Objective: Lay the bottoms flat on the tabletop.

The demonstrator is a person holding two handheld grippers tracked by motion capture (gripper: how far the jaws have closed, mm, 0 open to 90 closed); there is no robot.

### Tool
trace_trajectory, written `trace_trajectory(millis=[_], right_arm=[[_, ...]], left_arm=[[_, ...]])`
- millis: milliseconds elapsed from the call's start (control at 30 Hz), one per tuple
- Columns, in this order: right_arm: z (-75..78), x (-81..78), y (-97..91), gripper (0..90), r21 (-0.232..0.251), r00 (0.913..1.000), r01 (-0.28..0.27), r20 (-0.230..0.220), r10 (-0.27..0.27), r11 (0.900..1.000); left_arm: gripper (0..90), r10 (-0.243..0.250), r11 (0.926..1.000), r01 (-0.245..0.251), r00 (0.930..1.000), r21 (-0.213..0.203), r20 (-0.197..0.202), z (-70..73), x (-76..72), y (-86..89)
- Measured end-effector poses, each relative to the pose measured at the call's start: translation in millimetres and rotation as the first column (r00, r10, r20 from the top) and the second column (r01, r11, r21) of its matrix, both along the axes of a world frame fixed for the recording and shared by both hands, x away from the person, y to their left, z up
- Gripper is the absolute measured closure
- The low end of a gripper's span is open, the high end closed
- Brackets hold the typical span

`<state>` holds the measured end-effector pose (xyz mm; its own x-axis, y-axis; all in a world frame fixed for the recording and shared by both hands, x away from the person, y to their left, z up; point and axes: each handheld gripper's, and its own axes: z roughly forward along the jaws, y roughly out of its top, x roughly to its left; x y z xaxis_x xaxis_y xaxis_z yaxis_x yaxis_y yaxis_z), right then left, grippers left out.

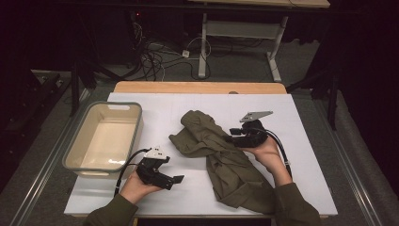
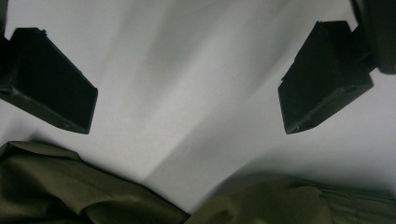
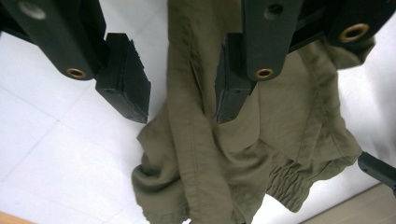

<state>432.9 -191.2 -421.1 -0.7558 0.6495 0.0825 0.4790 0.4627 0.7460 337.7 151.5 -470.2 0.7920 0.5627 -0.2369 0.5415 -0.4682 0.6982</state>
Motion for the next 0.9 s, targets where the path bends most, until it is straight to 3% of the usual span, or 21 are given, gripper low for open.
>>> trace_trajectory(millis=[100, 200, 233, 367, 667, 900], right_arm=[[-6.8, 3.0, 5.8, 56.6, -0.005, 0.9998, -0.008, -0.015, 0.008, 1.0], [-12.9, 3.9, 9.4, 69.1, -0.012, 0.9985, -0.027, -0.049, 0.026, 0.9996], [-13.5, 3.8, 9.9, 76.1, -0.013, 0.9983, -0.031, -0.049, 0.03, 0.9994], [-11.5, 0.3, 11.8, 85.7, -0.031, 0.9976, -0.059, -0.037, 0.058, 0.9977], [-5.6, -2.4, 9.2, 86.6, -0.027, 0.9986, -0.052, -0.009, 0.052, 0.9983], [-5.6, -1.2, 9.8, 86.6, -0.027, 0.9986, -0.053, -0.009, 0.052, 0.9983]], left_arm=[[4.7, 0.0, 1.0, 0.0, 1.0, -0.002, -0.001, 0.1, 0.0, 0.1], [4.7, -0.001, 1.0, 0.001, 1.0, -0.002, -0.001, 0.2, -0.1, 0.3], [4.7, 0.0, 1.0, 0.0, 1.0, -0.003, -0.001, 0.2, 0.1, 0.4], [4.8, 0.001, 1.0, -0.001, 1.0, -0.003, 0.003, 0.9, 0.0, 0.3], [12.5, -0.008, 0.9974, 0.012, 0.9986, -0.071, 0.053, 23.2, 4.7, -5.1], [20.1, -0.026, 0.9968, 0.033, 0.9953, -0.072, 0.093, 39.2, 22.3, -21.0]])
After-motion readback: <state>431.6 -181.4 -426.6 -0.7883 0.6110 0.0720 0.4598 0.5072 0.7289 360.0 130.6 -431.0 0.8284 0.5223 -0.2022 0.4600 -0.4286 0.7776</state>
